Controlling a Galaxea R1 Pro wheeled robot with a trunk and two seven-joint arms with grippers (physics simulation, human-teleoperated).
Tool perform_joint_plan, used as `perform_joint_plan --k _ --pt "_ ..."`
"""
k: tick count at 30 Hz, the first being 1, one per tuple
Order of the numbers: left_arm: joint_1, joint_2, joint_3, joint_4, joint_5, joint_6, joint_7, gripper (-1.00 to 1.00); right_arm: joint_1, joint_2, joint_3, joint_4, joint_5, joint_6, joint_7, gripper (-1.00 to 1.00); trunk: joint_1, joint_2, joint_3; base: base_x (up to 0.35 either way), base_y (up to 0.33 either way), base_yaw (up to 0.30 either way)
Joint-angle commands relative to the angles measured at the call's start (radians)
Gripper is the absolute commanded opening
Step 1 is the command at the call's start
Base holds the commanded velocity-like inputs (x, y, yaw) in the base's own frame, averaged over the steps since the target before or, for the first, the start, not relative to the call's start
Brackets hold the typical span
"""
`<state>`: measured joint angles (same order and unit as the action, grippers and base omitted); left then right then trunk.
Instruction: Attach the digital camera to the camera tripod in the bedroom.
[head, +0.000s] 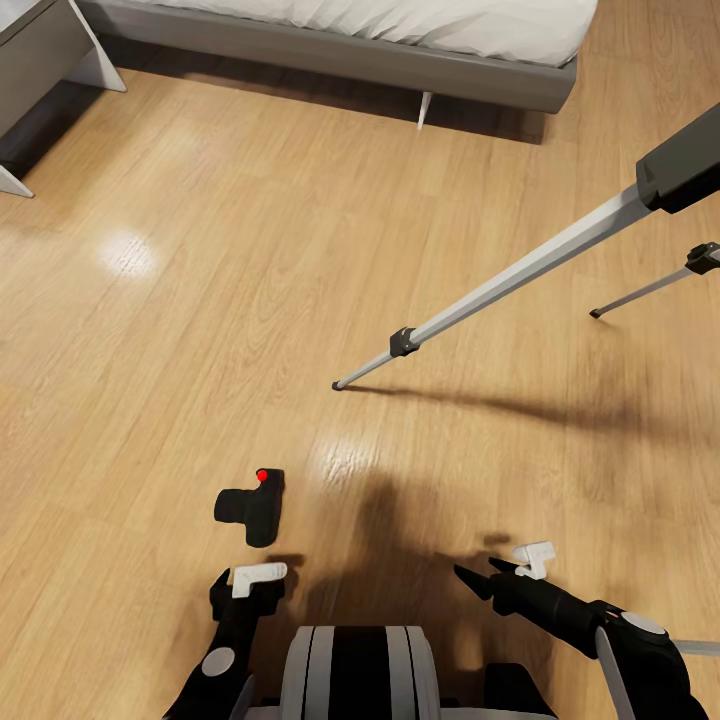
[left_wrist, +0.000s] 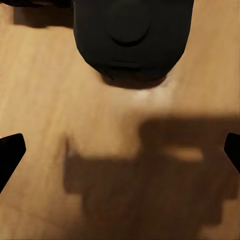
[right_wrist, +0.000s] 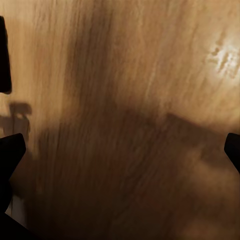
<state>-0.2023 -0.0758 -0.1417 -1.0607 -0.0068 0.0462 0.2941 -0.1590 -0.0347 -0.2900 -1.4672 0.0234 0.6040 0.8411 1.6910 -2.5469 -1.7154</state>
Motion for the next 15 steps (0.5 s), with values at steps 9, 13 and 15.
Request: perform_joint_plan --k 9,13,15 --pt "0.0 0.0 -0.004 0.028 -0.064 -0.086 0.007 1.0 -0.001 0.001 -0.002 -0.001 0.003 0.006 0.006 1.0 0.0 0.0 0.0 0.0 0.0 0.0" --pt "0.0 -0.002 -0.003 0.055 -0.108 -0.133 0.007 1.0 -0.001 0.0 -0.003 -0.001 0.003 0.006 0.006 1.0 0.0 0.0 0.0 0.0 0.0 0.0" --pt "0.0 -0.002 -0.003 0.067 -0.114 -0.143 0.007 1.0 -0.001 0.001 -0.003 -0.001 0.004 0.006 0.005 1.0 0.0 0.0 0.0 0.0 0.0 0.0"
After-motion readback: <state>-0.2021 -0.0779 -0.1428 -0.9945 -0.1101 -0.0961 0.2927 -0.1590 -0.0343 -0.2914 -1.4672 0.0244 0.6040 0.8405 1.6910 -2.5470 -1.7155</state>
